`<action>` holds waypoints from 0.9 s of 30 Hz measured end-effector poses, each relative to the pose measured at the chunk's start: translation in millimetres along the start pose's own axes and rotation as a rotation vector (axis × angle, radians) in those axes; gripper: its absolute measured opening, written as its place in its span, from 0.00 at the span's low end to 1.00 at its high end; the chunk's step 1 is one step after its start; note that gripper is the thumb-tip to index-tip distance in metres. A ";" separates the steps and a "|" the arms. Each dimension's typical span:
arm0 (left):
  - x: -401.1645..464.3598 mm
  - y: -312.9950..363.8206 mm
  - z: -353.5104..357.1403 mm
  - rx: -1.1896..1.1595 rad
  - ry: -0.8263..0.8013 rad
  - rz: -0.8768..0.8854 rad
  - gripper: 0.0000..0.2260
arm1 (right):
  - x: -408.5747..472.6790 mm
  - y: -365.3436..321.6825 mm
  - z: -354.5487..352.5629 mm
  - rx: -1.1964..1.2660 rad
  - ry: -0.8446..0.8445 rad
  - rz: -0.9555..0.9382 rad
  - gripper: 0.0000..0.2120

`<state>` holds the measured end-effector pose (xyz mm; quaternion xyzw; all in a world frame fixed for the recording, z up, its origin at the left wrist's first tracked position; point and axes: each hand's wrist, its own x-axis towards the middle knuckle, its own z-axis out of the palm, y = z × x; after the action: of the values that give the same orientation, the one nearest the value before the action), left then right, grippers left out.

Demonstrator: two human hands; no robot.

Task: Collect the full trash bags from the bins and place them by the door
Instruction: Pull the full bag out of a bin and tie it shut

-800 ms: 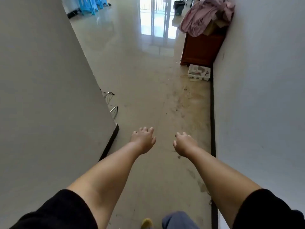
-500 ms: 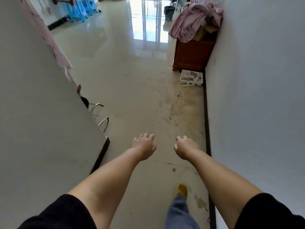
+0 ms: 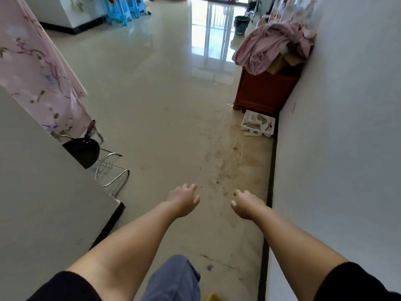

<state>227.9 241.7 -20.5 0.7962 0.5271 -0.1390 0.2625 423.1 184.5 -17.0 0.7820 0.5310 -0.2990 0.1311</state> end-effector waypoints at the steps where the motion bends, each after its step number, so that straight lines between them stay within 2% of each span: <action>1: 14.3 -6.3 -8.3 -0.053 0.000 -0.032 0.21 | 16.1 -5.8 -9.5 -0.020 -0.010 -0.013 0.24; 5: 80.7 -43.2 -49.8 -0.131 0.011 -0.113 0.21 | 92.0 -42.8 -56.4 -0.092 -0.018 -0.072 0.22; 14: 234.5 -130.8 -182.5 -0.146 0.013 -0.182 0.21 | 249.7 -151.8 -176.5 -0.048 -0.010 -0.103 0.23; 27: 434.5 -240.5 -311.6 -0.199 0.038 -0.315 0.21 | 485.0 -291.0 -317.0 -0.209 -0.074 -0.272 0.23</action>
<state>167.4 824.3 -45.4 0.6764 0.6614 -0.1105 0.3048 387.5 831.8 -29.1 0.6736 0.6548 -0.2856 0.1896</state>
